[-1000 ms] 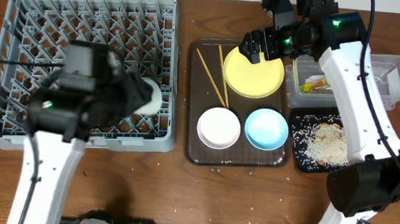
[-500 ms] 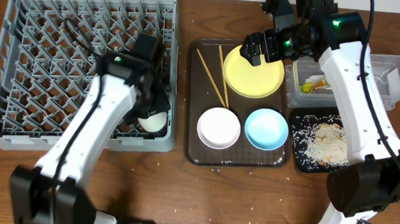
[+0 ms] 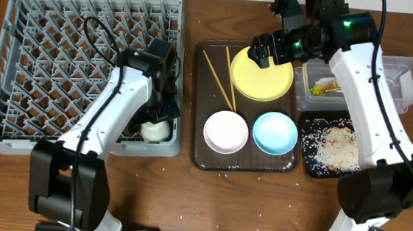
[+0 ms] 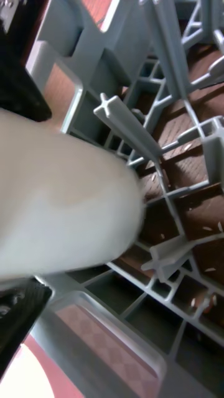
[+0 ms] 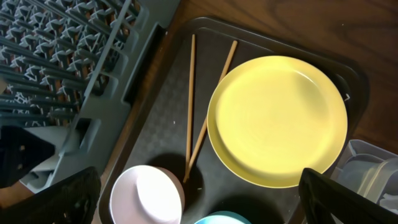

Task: Sort waste into correct bins and load items into the dishwasher
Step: 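Reach the left gripper to the pink bowl and grasp its rim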

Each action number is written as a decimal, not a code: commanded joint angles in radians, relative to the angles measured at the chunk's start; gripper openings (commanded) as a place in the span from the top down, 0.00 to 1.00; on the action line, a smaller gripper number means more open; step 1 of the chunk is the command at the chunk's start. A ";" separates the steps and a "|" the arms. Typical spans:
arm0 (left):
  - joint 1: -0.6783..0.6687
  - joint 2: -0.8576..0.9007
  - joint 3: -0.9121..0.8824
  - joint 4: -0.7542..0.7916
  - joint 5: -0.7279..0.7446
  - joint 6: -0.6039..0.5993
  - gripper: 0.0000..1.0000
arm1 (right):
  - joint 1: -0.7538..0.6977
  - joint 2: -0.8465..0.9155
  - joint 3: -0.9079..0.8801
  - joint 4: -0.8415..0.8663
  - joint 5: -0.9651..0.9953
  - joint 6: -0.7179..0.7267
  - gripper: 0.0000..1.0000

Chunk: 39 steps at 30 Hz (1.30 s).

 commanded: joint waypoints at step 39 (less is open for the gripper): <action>-0.288 0.242 0.157 0.298 0.125 0.584 0.16 | -0.169 -0.165 0.011 0.020 -0.020 0.092 0.08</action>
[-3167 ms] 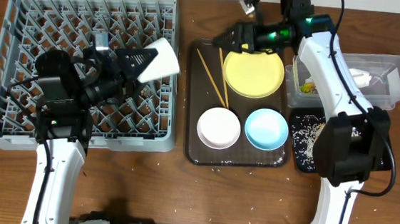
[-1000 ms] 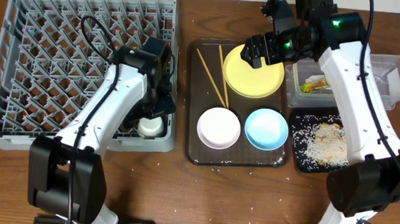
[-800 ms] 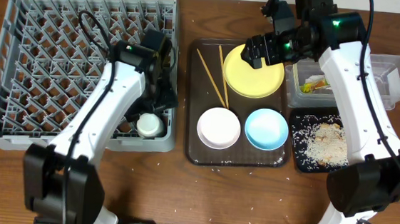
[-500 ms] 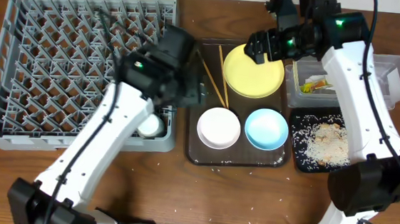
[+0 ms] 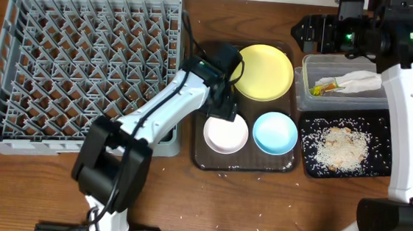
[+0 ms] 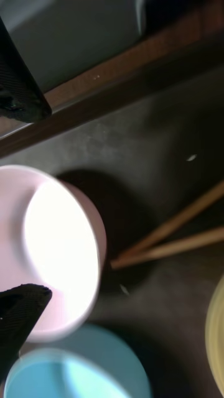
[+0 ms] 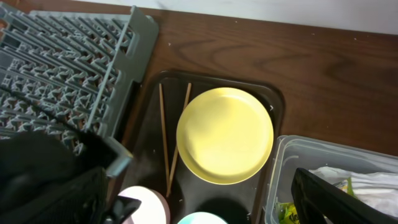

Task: Sort waste into correct bins and load items into the dishwasher
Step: 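Reach the left gripper to the pink bowl and grasp its rim, then lift the pink bowl and carry it over the dish rack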

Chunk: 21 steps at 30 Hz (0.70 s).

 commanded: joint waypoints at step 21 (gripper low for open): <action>-0.050 0.161 0.009 -0.007 0.013 0.295 0.64 | 0.000 0.000 0.011 -0.015 0.003 0.012 0.07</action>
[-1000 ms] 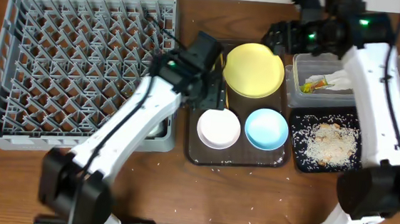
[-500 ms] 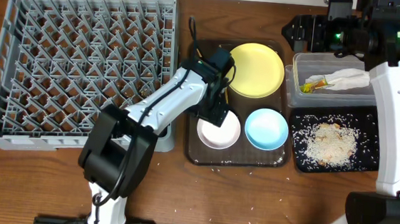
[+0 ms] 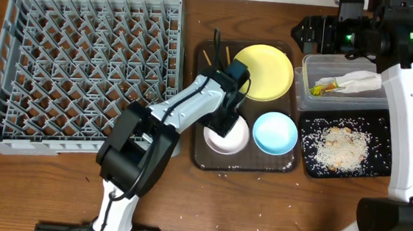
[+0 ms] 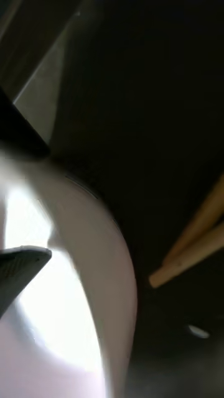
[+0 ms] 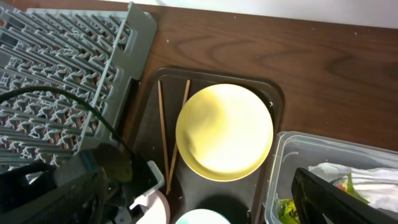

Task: Sort waste into correct bins and load items into the dishwasher
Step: 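Lift the pink bowl and carry it over the dish rack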

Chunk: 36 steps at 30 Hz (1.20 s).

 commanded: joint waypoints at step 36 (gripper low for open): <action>0.272 -0.387 0.035 -0.038 0.027 -0.207 0.93 | 0.001 -0.002 0.011 -0.009 0.006 0.010 0.01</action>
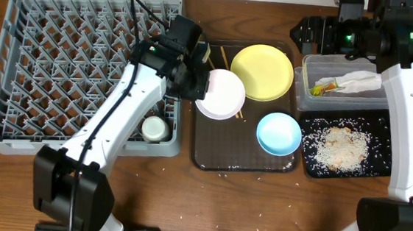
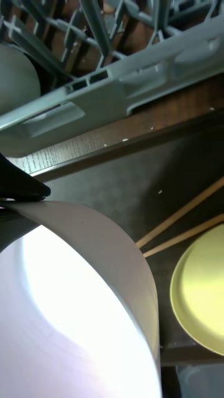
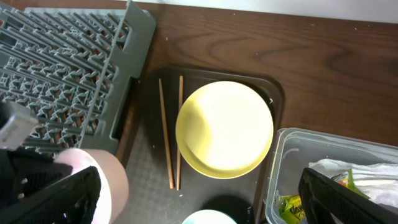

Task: Sort waste into correct bins and load items into the dishwasher
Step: 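Lift the pink bowl and carry it over the dish rack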

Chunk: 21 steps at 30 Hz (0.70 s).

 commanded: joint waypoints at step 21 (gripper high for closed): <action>0.140 -0.056 0.014 -0.016 -1.068 -0.121 0.93 | 0.001 -0.002 0.011 -0.002 0.003 0.003 0.01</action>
